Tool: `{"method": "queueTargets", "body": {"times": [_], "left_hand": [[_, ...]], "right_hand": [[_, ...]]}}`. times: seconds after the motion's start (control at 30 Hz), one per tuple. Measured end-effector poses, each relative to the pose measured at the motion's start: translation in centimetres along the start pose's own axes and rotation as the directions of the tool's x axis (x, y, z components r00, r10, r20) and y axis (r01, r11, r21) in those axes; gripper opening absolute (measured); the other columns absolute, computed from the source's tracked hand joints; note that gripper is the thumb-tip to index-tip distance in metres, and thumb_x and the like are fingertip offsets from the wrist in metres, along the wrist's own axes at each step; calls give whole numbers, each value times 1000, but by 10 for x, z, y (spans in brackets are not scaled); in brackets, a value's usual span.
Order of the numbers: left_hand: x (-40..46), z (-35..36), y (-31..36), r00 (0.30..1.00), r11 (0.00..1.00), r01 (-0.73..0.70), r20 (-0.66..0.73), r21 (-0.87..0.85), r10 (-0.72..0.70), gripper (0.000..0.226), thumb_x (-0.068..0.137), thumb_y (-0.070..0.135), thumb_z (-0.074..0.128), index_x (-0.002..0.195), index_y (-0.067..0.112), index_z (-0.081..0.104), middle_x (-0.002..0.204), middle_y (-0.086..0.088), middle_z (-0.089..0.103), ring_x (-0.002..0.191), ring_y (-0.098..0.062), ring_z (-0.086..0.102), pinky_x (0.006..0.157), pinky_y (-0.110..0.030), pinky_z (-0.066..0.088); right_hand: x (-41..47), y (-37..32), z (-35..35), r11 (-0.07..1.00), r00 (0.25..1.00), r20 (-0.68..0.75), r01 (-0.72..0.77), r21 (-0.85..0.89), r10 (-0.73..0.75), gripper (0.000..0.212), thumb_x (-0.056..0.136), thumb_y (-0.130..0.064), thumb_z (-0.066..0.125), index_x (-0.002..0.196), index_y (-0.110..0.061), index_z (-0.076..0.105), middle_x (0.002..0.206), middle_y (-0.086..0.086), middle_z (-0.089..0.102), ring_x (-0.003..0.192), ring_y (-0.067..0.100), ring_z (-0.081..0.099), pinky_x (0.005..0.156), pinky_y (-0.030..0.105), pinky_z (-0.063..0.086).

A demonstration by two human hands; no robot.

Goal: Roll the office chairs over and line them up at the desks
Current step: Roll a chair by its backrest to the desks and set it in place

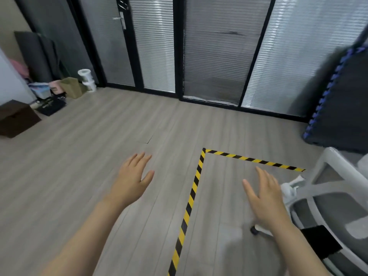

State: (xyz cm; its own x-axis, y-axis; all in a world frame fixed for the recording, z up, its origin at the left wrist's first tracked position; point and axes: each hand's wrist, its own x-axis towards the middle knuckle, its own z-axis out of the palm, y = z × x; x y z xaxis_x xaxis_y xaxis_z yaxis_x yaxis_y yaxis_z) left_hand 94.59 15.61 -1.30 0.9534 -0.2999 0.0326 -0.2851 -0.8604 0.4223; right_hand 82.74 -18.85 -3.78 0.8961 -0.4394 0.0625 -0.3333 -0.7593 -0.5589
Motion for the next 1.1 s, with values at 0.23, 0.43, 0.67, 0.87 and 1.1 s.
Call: {"method": "queueTargets", "body": {"times": [0.23,0.43,0.67,0.87,1.1], "left_hand": [[220,56,80,970,976,-210,118,-53,215,56,102,42,42,153,25,27,163,3,19,151,-16,8,121,-33,9],[381,102,181,947,950,-288,110,-125,301,55,101,37,46,153,25,28,163,6,20,151,-13,6,121,-32,10],[538,157,289,876,895,-419,191,-153,443,54,102,36,45,153,27,28,163,7,18,151,-12,5,118,-27,8],[668,216,387,769,808,-545,249,-225,589,53,102,32,46,151,24,32,162,5,21,150,-12,10,118,-27,10],[807,286,508,552,657,-695,369,-291,747,53,100,30,49,151,23,33,161,2,23,150,-14,13,118,-26,11]], "right_hand": [[169,46,-14,992,986,-117,-125,-9,123,65,97,-43,47,150,-10,31,155,10,33,146,27,21,121,40,17],[315,103,-35,972,961,-148,-228,54,233,65,98,-43,47,151,-11,29,157,8,30,148,23,19,122,40,15],[435,170,-76,932,907,-212,-356,74,363,65,99,-47,43,152,-14,27,158,5,28,148,22,16,122,42,16],[523,240,-103,856,803,-302,-505,113,514,67,98,-50,42,152,-14,27,159,5,27,149,23,15,122,43,17],[614,309,-140,716,614,-397,-672,192,682,69,97,-52,40,153,-15,26,159,5,27,149,23,15,122,40,15]]}}
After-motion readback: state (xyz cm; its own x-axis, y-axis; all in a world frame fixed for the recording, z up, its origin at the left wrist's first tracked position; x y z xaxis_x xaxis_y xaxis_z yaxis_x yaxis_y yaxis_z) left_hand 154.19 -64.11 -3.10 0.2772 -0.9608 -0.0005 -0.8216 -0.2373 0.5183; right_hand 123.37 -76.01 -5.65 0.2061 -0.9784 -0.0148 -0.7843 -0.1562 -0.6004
